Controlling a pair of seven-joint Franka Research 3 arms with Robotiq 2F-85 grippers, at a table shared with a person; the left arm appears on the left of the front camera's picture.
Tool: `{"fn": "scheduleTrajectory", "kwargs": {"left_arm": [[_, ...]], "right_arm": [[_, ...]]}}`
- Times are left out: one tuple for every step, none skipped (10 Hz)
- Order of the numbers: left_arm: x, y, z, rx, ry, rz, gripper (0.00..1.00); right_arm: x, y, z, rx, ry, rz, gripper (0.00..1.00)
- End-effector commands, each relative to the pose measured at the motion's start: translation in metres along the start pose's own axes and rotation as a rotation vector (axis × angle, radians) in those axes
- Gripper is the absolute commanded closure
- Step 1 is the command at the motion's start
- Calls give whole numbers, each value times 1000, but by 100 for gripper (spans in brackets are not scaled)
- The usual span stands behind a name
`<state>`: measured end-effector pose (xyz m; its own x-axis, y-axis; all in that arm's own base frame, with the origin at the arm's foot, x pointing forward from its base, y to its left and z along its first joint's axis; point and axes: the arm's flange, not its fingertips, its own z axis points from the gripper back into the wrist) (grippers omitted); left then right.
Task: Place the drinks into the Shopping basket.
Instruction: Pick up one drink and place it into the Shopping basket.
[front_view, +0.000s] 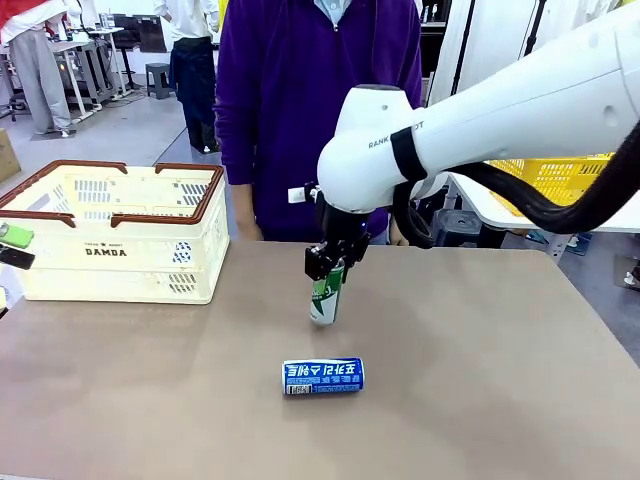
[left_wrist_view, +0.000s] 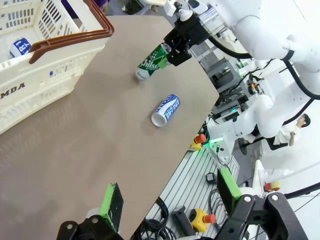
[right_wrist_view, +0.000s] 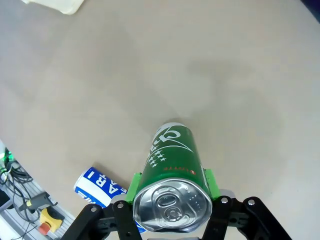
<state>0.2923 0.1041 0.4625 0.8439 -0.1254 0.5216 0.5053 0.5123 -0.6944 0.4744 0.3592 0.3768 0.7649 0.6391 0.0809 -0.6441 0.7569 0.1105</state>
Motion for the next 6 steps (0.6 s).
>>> {"fn": "scheduleTrajectory", "kwargs": {"left_arm": [[1, -2, 0, -11, -15, 2, 0], [1, -2, 0, -11, -15, 2, 0], [1, -2, 0, -11, -15, 2, 0], [1, -2, 0, -11, -15, 2, 0], [1, -2, 0, -11, -15, 2, 0], [1, -2, 0, -11, -15, 2, 0]], "right_arm": [[9, 5, 3, -18, 2, -16, 100], [7, 6, 4, -24, 17, 2, 42], [5, 6, 9, -13, 28, 4, 0], [1, 4, 18, -1, 39, 9, 0], [-2, -2, 37, 39, 44, 8, 0], [-10, -11, 72, 122, 47, 13, 0]]}}
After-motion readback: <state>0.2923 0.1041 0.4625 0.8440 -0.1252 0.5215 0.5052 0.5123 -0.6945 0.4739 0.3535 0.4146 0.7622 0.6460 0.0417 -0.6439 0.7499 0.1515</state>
